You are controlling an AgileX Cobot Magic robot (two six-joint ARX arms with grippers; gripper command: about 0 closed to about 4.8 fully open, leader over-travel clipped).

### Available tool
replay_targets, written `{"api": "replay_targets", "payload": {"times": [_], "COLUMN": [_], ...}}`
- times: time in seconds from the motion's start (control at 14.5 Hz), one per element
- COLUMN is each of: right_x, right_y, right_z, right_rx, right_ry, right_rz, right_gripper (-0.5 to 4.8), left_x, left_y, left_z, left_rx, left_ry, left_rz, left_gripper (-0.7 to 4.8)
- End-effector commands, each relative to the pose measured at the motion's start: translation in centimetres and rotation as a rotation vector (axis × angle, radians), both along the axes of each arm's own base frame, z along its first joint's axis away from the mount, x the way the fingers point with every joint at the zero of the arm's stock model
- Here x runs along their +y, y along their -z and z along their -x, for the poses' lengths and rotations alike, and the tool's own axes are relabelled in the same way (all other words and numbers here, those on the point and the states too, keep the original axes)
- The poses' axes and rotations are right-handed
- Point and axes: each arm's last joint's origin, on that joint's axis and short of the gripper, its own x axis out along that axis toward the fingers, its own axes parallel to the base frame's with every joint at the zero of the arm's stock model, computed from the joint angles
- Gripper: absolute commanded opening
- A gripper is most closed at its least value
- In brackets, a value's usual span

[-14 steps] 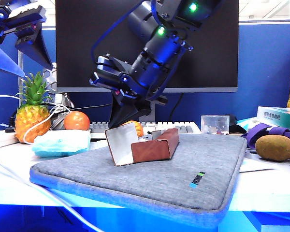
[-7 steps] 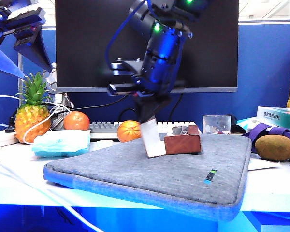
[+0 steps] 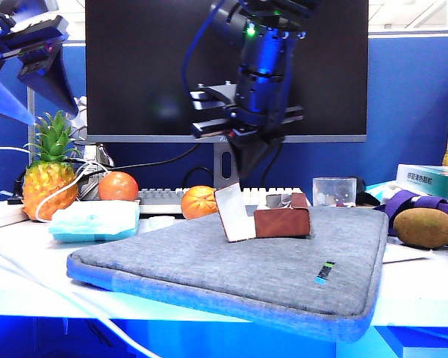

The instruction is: Close the glasses case.

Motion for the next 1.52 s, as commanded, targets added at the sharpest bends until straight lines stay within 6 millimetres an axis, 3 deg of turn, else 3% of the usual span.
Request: {"api": "replay_targets", "payload": {"times": [0.07,0.14,0.21,0.35,0.48,0.55,0.9,1.04,1.52], "right_x": [-0.8,-1.2,-2.2,-3.6,-4.1,-4.7,-8.3,-9.9,-9.4], "right_y": [-3.7,-5.3,-7.6,-9.5,-9.8,-9.3,-7.7,-5.9,-0.1], "right_z": [1.0,1.6,2.9,4.7,5.1,4.8,2.7,1.9,-0.1], "right_rx": [-0.098,-0.133,-0.156,-0.148,-0.13,-0.097,-0.019,0.033,0.216], "right_ry": [0.001,-0.002,-0.001,-0.001,0.004,0.024,0.151,0.183,0.155], "right_rz": [-0.054,-0.076,-0.093,-0.087,-0.073,-0.049,-0.005,-0.008,0.004], "right_gripper": [-0.01,-0.01,-0.01,-0.01,-0.01,-0.01,-0.01,-0.01,-0.01], "left_x": [-1.2,-1.7,-2.4,-3.5,-4.4,-4.9,-6.5,-6.8,-7.6], "left_y": [-0.6,0.2,2.1,4.9,5.8,5.9,5.4,5.7,7.8], "left_z": [-1.5,-2.6,-4.4,-7.7,-9.8,-11.3,-14.3,-15.0,-15.1], "left_rx": [-0.116,-0.121,-0.086,0.028,0.079,0.075,0.125,0.159,0.244], "left_ry": [0.231,0.261,0.305,0.306,0.359,0.362,0.456,0.464,0.459], "left_rz": [0.121,0.139,0.174,0.177,0.218,0.223,0.304,0.312,0.309], "left_gripper": [3.72,4.06,4.07,4.06,4.06,4.06,4.07,4.07,4.07]}}
